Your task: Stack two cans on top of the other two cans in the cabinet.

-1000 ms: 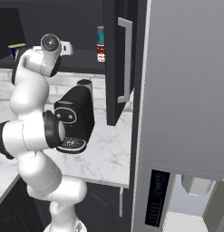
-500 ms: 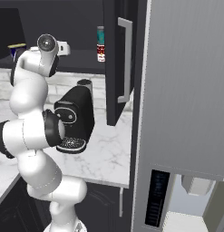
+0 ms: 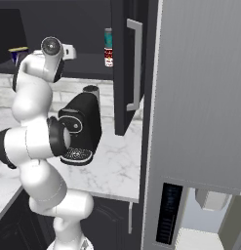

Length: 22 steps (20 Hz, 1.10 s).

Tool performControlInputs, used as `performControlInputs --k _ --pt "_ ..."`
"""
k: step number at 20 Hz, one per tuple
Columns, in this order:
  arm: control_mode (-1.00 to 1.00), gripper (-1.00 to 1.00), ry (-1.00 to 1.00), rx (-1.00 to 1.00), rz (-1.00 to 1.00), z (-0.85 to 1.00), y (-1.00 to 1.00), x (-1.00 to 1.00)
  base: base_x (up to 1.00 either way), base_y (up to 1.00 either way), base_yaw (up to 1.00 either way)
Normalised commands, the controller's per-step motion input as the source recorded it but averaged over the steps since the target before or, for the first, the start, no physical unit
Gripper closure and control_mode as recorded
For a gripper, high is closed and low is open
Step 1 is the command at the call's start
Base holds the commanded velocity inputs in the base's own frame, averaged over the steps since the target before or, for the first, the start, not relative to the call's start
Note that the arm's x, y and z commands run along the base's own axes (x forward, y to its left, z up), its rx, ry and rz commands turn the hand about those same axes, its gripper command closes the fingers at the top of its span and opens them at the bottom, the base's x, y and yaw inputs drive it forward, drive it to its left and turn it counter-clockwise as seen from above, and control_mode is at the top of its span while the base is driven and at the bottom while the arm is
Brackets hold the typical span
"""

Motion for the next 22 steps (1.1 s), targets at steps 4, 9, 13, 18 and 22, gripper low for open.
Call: performControlInputs --k 4,9,13,18,22 --pt "-1.0 -1.0 0.0 0.0 0.0 0.0 -0.03 0.16 0.0 0.0 0.0" --pt "-1.0 -1.0 0.0 0.0 0.0 0.0 0.0 0.12 0.0 0.0 0.0" --pt "-1.0 -1.0 0.0 0.0 0.0 0.0 0.0 0.08 0.0 0.0 0.0" --pt "-1.0 -1.0 0.0 0.0 0.0 0.0 0.0 0.03 0.0 0.0 0.0" --pt "-1.0 -1.0 0.0 0.0 0.0 0.0 0.0 0.0 0.0 0.0 0.0"
